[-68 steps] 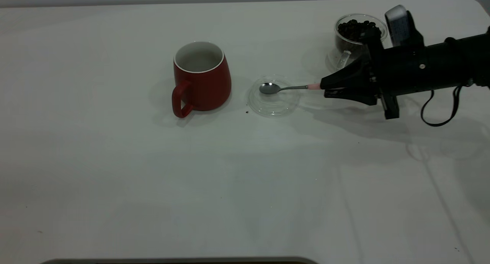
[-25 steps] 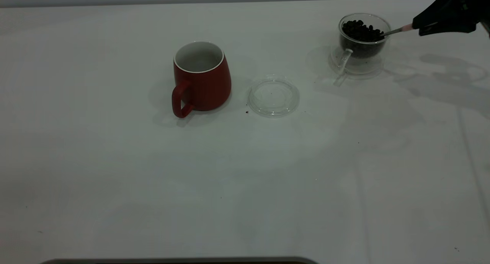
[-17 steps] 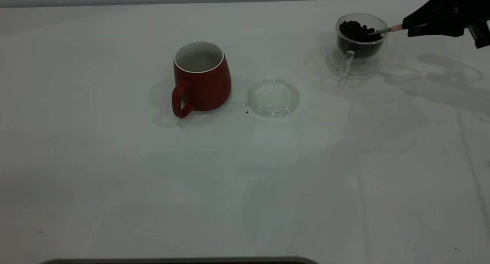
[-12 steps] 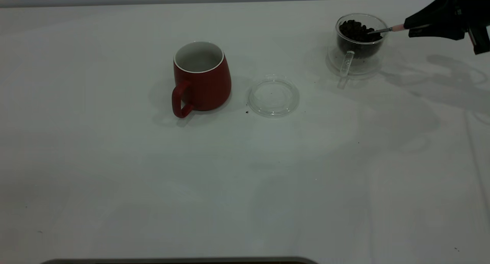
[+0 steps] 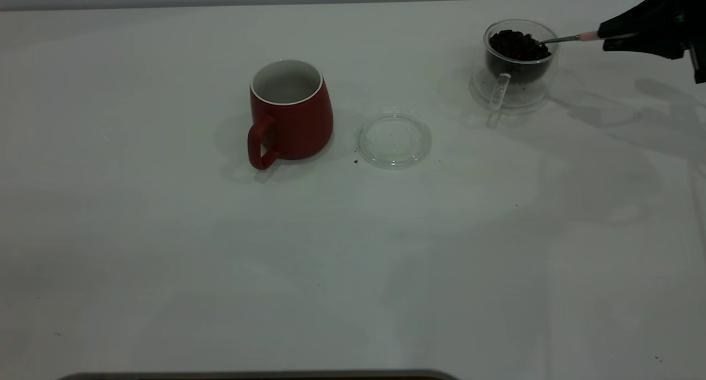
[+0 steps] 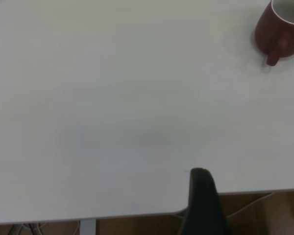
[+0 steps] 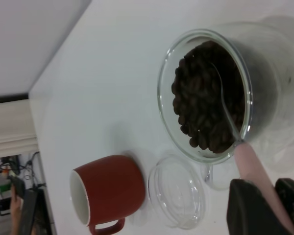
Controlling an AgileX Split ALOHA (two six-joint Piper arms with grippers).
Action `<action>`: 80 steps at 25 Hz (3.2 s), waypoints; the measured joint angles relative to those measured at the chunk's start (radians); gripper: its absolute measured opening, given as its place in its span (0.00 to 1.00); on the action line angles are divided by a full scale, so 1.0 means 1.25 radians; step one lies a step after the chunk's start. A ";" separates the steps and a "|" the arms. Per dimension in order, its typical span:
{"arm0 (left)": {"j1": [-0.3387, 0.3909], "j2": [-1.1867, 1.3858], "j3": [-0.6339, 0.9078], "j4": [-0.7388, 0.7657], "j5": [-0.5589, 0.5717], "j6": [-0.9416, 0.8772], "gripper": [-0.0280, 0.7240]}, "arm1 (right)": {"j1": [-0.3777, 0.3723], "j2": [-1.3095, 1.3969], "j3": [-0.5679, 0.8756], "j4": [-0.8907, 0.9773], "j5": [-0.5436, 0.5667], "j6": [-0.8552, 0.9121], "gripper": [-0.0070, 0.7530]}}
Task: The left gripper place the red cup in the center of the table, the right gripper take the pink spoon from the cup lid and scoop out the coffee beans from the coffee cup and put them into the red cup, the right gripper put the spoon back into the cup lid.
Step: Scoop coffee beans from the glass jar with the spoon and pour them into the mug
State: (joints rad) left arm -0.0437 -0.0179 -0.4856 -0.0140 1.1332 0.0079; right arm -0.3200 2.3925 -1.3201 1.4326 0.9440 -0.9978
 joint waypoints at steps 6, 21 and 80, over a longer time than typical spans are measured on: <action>0.000 0.000 0.000 0.000 0.000 -0.002 0.79 | -0.020 0.015 0.000 0.009 0.048 -0.005 0.14; 0.000 0.000 0.000 0.000 0.000 -0.006 0.79 | -0.025 0.064 0.000 0.080 0.139 -0.083 0.14; 0.000 0.000 0.000 0.000 0.000 -0.002 0.79 | 0.317 0.064 0.000 0.243 0.155 -0.120 0.14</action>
State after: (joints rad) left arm -0.0437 -0.0179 -0.4856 -0.0140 1.1332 0.0054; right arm 0.0761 2.4721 -1.3201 1.7360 1.1384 -1.1475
